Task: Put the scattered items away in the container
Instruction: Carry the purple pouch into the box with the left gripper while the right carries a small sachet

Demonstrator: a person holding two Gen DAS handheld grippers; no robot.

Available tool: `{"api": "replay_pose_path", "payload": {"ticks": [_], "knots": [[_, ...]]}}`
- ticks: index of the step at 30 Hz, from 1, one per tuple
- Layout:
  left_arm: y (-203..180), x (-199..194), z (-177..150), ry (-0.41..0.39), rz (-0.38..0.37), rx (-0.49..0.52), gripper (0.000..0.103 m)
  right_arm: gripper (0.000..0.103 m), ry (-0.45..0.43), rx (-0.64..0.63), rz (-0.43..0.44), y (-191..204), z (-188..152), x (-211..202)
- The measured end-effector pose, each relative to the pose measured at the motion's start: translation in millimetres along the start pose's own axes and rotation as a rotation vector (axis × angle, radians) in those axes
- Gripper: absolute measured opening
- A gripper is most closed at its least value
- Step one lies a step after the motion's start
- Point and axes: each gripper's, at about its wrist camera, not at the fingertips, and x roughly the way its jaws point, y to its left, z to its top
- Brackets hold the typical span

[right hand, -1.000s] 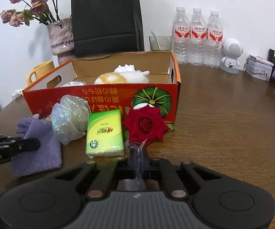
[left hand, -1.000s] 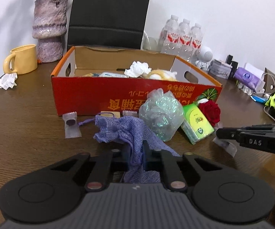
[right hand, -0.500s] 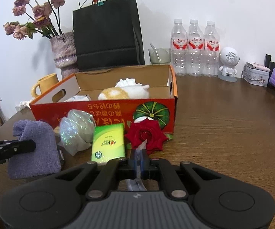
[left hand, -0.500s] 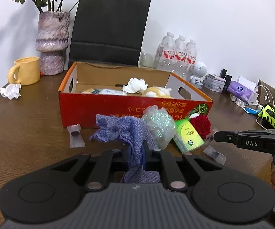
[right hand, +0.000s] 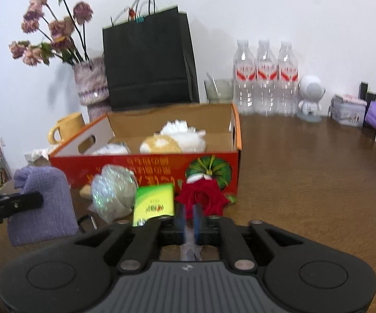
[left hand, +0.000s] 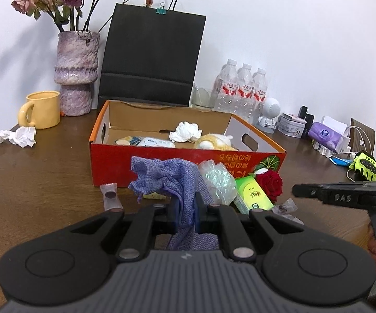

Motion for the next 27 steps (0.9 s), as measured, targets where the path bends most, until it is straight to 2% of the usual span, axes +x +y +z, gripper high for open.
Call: {"api": "replay_pose_path", "payload": {"ticks": [2,3,6,8,9,10,11,19,27], "knots": [[1,2,-2,0.011,-0.003,-0.004,0.011,0.065,0.038,-0.008,-0.011,-1,-3,8],[2,3,-3,0.017,-0.004,-0.009,0.011,0.070,0.052,-0.017,-0.022,0,-5,14],[4,6,-5,0.028,-0.003,-0.016,0.011,0.070,0.093,-0.023,-0.049,-1,-9,30],[6,8,-6,0.035,-0.002,-0.023,0.011,0.069,0.128,0.004,-0.046,-4,-11,41],[6,9,-7,0.037,-0.001,-0.025,0.011,0.064,0.122,0.008,-0.046,-5,-12,43],[7,9,-7,0.039,-0.001,-0.026,0.011,0.036,0.113,0.005,-0.045,-5,-12,43],[7,10,-8,0.041,-0.003,-0.029,0.011,0.013,0.108,0.010,-0.036,-6,-12,42],[5,3,-3,0.016,-0.013,-0.020,0.011,0.009,0.024,0.021,-0.012,-5,-9,19],[2,0,14,-0.021,-0.025,-0.001,0.011,0.009,-0.071,0.023,0.019,-3,17,-1]]}}
